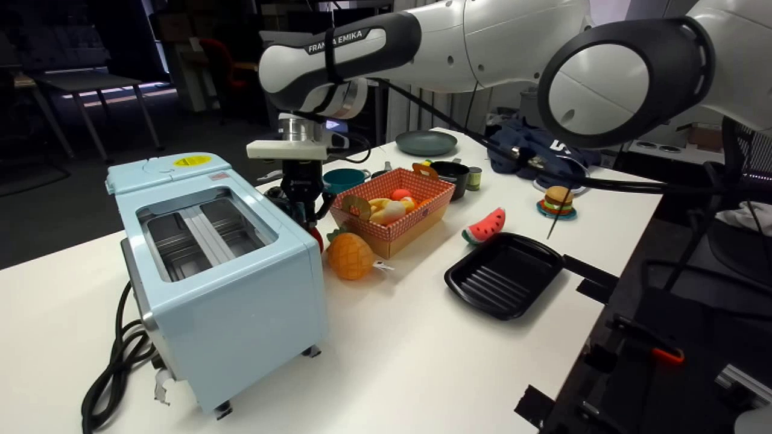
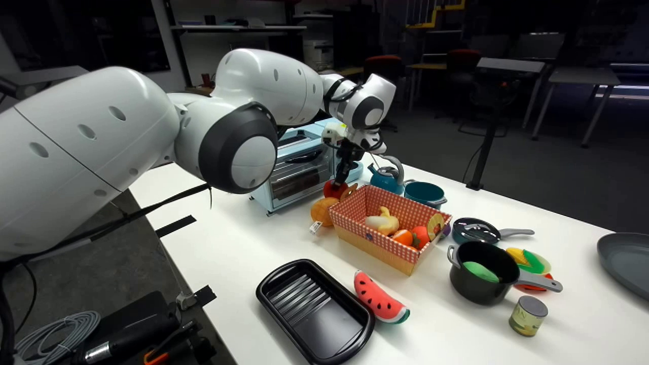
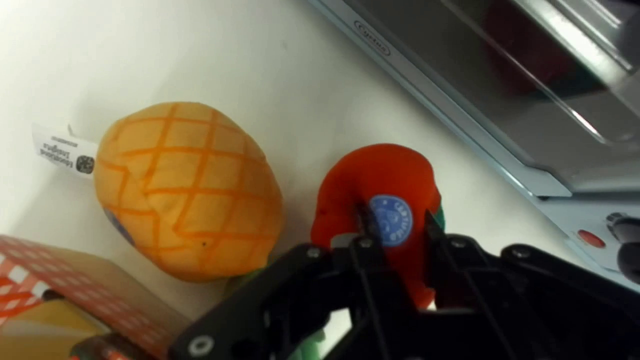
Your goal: Pick the red object and put it in the basket
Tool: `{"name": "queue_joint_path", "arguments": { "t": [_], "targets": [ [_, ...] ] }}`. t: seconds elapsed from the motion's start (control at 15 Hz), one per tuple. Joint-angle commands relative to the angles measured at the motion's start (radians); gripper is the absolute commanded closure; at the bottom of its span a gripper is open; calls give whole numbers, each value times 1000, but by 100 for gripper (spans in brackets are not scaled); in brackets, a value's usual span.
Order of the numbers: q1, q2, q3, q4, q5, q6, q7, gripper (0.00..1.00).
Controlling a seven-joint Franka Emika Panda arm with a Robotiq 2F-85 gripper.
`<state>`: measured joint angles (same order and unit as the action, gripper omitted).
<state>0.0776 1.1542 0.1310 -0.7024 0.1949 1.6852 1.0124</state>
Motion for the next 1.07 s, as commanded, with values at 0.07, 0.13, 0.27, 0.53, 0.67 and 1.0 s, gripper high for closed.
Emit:
{"name": "queue_joint_path", "arguments": {
  "t": [0.07,0.13,0.27,0.53,0.67,1.0],
  "targets": [
    [25,-40,-8,44,-53,-32,-70,95],
    [31,-52,-11,50,-67,-37,-84,97],
    [42,-74,-16,58,-96,-47,-110,96],
    [61,-116,-30,61,-161,-62,-155,96],
    [69,-133,-44,66,-204,-75,-179,96],
    [54,-164,-79,83,-270,-65,-193,96]
  ]
}}
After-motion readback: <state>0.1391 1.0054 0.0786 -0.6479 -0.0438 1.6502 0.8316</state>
